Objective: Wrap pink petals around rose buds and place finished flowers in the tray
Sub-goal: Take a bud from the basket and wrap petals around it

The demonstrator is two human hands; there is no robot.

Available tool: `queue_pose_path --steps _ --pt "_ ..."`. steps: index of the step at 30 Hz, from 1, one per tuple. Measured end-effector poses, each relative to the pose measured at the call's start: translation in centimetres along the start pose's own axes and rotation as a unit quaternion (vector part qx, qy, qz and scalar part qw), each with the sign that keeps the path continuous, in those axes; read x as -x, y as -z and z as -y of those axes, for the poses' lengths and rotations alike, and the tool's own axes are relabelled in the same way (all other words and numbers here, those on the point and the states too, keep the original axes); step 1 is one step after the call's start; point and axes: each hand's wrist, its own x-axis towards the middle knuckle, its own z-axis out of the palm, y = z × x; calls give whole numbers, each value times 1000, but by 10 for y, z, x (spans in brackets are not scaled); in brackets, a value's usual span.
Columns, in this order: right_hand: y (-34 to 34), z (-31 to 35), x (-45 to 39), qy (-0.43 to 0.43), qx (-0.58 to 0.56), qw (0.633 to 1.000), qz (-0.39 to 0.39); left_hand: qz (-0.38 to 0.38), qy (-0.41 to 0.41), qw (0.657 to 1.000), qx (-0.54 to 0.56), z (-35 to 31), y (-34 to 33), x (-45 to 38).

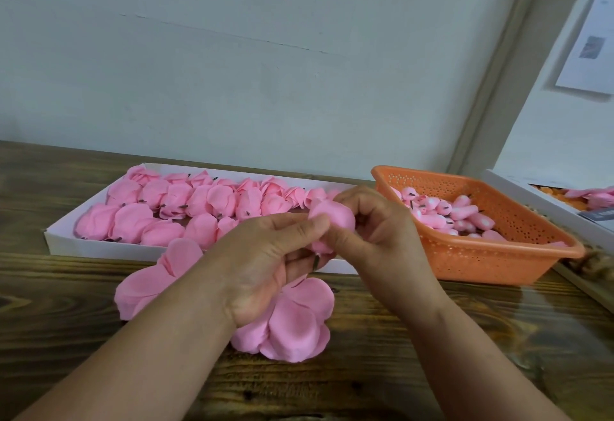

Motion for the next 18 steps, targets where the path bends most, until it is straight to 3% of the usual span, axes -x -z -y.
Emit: queue_pose_path --steps 7,18 --pt "-2 -2 0 54 1 998 -29 -37 -15 999 10 -1 1 -2" --pt "-1 -7 -4 -4 -154 986 -64 22 -15 1000 2 -1 3 -1"
